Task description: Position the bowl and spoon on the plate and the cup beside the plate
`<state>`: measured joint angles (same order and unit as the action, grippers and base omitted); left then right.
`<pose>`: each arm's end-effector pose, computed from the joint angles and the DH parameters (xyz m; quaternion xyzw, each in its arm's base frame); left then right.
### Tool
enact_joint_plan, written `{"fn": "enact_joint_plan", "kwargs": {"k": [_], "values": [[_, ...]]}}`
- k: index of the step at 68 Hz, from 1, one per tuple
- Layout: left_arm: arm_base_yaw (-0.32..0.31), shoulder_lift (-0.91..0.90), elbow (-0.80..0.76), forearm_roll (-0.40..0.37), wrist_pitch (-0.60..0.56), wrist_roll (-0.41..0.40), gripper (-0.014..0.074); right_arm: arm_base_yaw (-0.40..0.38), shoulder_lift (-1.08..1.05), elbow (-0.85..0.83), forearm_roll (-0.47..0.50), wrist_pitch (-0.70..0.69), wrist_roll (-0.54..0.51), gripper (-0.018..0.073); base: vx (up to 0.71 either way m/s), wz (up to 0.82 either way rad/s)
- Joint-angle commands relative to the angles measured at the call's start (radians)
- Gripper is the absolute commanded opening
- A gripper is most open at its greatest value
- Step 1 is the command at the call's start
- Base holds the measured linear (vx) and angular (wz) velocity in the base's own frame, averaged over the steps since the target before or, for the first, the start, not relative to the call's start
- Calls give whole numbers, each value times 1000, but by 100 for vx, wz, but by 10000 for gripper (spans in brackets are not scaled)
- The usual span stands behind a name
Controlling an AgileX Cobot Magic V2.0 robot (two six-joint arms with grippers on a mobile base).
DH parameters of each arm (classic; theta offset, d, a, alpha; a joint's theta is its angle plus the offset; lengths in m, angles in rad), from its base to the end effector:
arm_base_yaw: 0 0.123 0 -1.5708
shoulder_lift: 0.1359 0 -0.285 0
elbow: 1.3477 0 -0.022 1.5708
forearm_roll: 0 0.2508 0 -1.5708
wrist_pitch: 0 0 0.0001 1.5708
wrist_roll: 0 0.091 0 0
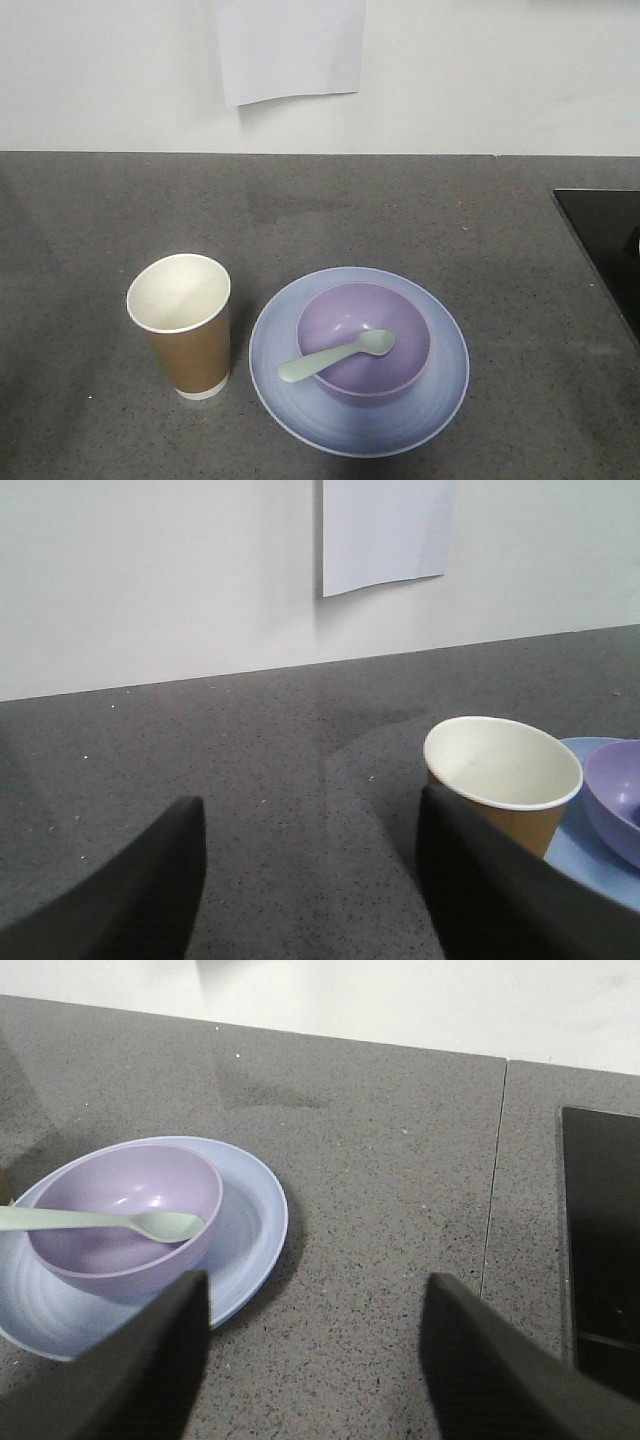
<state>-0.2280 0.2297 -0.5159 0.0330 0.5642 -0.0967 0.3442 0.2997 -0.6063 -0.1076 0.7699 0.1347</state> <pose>0.0478 -0.0094 0.3195 0.0557 0.7691 -0.0874 0.6306 0.0486 0.0102 0.3266 -0.0971 0.8200 0.0820 0.5581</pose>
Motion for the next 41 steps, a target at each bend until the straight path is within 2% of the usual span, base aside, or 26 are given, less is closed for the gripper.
{"fn": "enact_joint_plan", "kwargs": {"k": [1, 11, 14, 41], "values": [[-8, 8, -21, 0, -76, -9, 297, -3, 9, -24, -10, -80, -3, 270, 0, 0], [-8, 8, -21, 0, -76, -9, 60, -3, 9, -24, -10, -74, -3, 2, 0, 0], [-8, 8, -21, 0, -76, -9, -9, -3, 9, -24, -10, -74, -3, -16, 0, 0], [-8, 8, -21, -3, -75, -9, -8, -3, 9, -24, -9, -70, -3, -10, 0, 0]]}}
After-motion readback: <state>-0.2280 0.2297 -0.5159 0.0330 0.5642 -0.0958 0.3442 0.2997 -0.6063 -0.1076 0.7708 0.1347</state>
